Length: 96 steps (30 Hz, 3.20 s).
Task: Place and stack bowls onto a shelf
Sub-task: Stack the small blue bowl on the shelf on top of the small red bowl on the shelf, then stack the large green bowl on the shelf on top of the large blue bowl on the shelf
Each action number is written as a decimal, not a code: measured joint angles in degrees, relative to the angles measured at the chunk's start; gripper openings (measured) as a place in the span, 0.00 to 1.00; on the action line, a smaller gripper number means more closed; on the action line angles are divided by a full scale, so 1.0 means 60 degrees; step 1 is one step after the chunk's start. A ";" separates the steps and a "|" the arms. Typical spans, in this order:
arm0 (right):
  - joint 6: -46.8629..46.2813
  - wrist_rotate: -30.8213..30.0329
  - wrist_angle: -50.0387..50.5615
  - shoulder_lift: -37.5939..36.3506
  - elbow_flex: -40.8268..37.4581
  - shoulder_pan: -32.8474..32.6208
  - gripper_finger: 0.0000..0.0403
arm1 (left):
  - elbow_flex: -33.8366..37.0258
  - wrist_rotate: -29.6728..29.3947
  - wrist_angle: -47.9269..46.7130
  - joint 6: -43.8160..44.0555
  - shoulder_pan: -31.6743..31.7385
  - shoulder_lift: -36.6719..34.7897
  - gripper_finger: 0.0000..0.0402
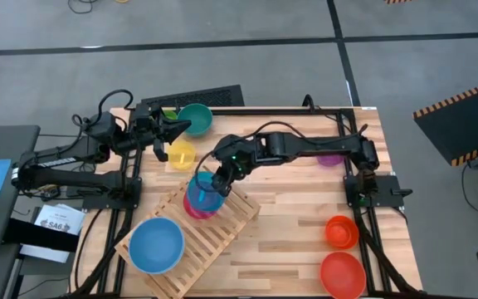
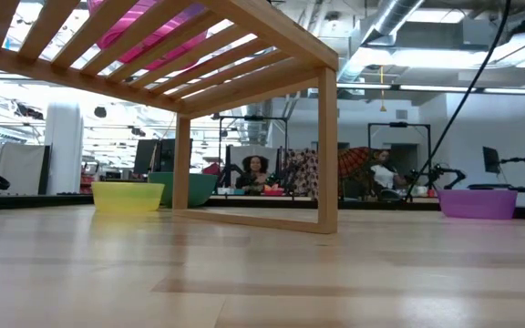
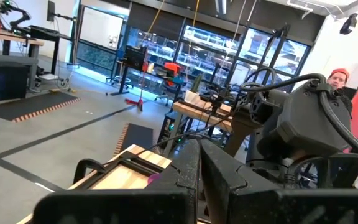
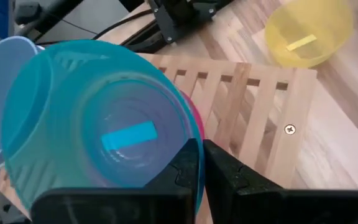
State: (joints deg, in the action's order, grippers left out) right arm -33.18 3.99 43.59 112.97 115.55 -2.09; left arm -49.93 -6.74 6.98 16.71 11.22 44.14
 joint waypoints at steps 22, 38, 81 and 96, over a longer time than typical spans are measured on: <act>0.2798 -0.0086 0.2407 -0.1058 -0.0074 0.0449 0.62 | -0.0004 -0.0030 -0.0356 -0.0349 0.0000 0.0004 0.00; 0.0109 -0.0497 -0.1472 -0.6483 -0.8184 0.1563 0.62 | -0.0007 -0.0827 -0.1821 -0.0820 0.0015 0.0090 0.00; -0.0798 -0.1178 -0.2779 -0.7227 -0.9180 0.1479 0.62 | -0.1938 -0.2425 -0.7171 -0.0438 0.2631 0.7195 0.43; -0.0742 -0.1203 -0.2775 -0.7224 -0.9176 0.1497 0.62 | 0.1207 -0.3799 -0.4392 -0.0705 0.1096 0.4414 0.43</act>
State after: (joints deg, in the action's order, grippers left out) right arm -37.63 -3.22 26.94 69.63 60.49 6.90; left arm -42.69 -29.53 -19.37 12.48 17.80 70.62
